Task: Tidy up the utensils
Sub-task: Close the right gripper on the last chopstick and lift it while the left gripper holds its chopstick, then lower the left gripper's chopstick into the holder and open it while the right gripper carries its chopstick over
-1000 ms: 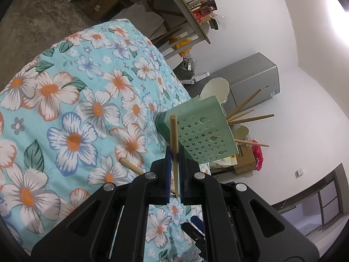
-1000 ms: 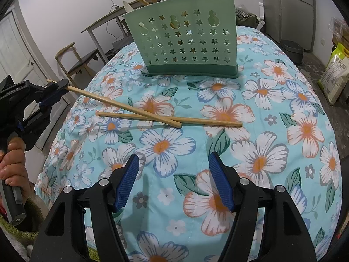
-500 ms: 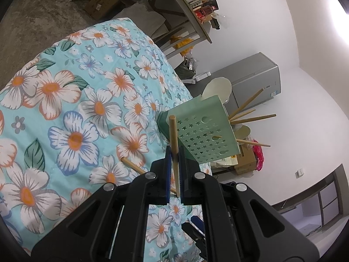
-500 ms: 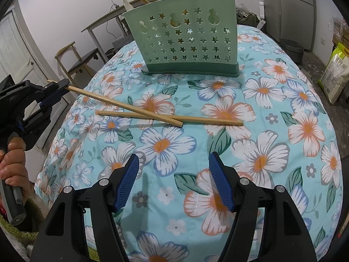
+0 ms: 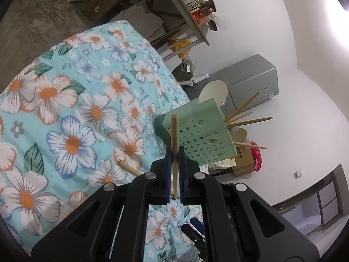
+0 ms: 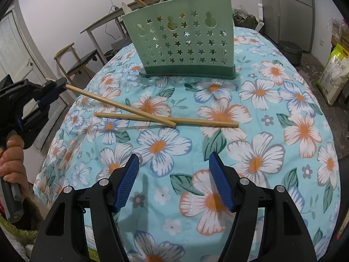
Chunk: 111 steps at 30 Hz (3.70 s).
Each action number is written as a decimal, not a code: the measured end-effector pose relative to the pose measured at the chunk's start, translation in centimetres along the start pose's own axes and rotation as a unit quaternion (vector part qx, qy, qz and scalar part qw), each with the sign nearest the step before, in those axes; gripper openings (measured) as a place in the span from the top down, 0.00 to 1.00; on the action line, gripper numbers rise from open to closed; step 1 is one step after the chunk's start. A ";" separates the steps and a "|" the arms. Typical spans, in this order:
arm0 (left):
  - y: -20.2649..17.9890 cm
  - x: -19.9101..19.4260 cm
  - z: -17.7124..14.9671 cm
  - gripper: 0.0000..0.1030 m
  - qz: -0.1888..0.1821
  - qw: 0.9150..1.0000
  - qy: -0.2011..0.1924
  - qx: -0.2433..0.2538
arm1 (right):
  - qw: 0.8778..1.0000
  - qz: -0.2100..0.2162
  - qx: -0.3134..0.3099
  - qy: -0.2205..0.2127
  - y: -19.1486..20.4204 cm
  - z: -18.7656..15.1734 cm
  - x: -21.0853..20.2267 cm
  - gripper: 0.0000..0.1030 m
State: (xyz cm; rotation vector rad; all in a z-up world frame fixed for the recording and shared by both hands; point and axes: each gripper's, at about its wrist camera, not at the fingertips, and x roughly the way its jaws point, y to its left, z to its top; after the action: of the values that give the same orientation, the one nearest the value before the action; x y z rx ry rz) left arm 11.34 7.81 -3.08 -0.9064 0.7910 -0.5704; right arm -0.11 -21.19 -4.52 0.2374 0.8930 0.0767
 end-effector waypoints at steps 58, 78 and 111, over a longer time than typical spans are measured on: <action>-3.8 -12.9 9.2 0.96 0.042 0.965 -0.209 0.155 | 0.942 -0.131 -0.251 -0.179 14.8 8.0 -0.9 0.93; -18.2 -9.5 5.7 0.96 -0.103 0.939 -0.179 0.276 | 0.959 0.010 -0.041 -0.279 2.0 9.5 -12.9 0.94; -24.6 12.0 2.7 0.96 0.128 0.879 -0.059 0.455 | 0.960 0.054 -0.002 -0.276 -3.4 11.4 -10.9 0.93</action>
State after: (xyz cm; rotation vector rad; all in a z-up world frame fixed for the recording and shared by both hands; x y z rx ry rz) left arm 17.89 -12.07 14.76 0.0398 0.4286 -0.5595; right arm 1.85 -28.29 9.80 0.2861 0.3234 0.1078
